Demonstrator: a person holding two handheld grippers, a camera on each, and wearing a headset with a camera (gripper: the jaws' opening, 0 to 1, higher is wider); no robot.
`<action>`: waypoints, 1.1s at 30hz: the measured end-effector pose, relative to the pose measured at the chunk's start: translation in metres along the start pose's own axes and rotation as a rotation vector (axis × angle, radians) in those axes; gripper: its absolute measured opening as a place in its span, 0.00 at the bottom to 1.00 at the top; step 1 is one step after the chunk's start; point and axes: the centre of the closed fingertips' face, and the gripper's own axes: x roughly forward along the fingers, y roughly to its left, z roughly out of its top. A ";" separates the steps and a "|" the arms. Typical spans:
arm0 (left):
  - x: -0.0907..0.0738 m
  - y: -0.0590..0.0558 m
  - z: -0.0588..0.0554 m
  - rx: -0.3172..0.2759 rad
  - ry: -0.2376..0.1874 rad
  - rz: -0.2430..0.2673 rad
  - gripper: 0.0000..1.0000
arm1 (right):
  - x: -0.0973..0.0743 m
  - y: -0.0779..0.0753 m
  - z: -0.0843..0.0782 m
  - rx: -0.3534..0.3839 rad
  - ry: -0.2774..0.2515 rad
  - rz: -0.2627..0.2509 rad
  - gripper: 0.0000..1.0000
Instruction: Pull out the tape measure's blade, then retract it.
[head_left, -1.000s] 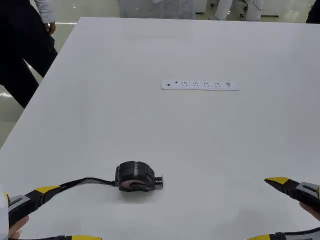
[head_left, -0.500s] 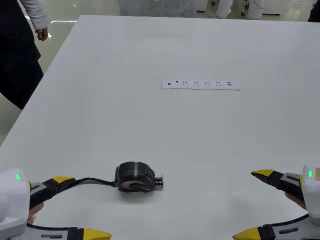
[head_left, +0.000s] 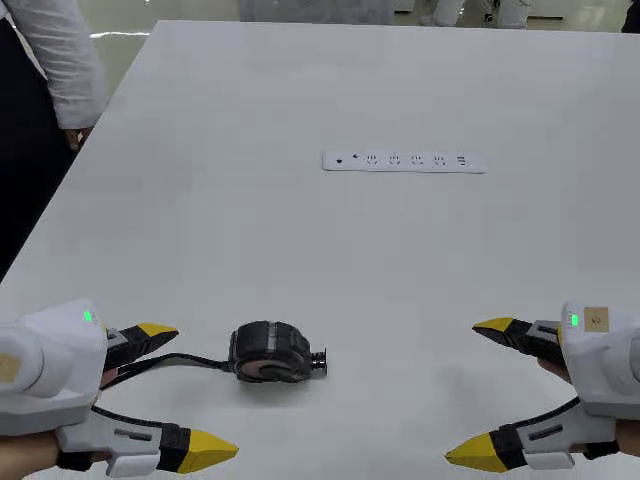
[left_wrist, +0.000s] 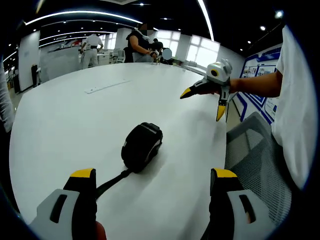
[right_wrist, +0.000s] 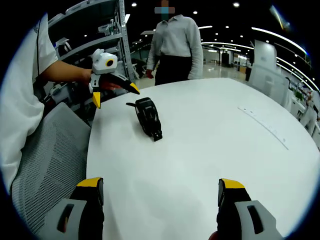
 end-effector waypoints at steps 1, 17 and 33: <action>0.002 0.001 0.000 0.010 0.006 -0.002 0.92 | 0.002 -0.001 0.000 -0.006 0.003 0.008 0.96; 0.033 0.013 0.003 0.119 0.113 -0.057 0.87 | 0.037 -0.006 0.014 -0.069 0.033 0.080 0.94; 0.058 0.025 0.002 0.224 0.191 -0.077 0.63 | 0.064 -0.008 0.023 -0.101 0.045 0.128 0.92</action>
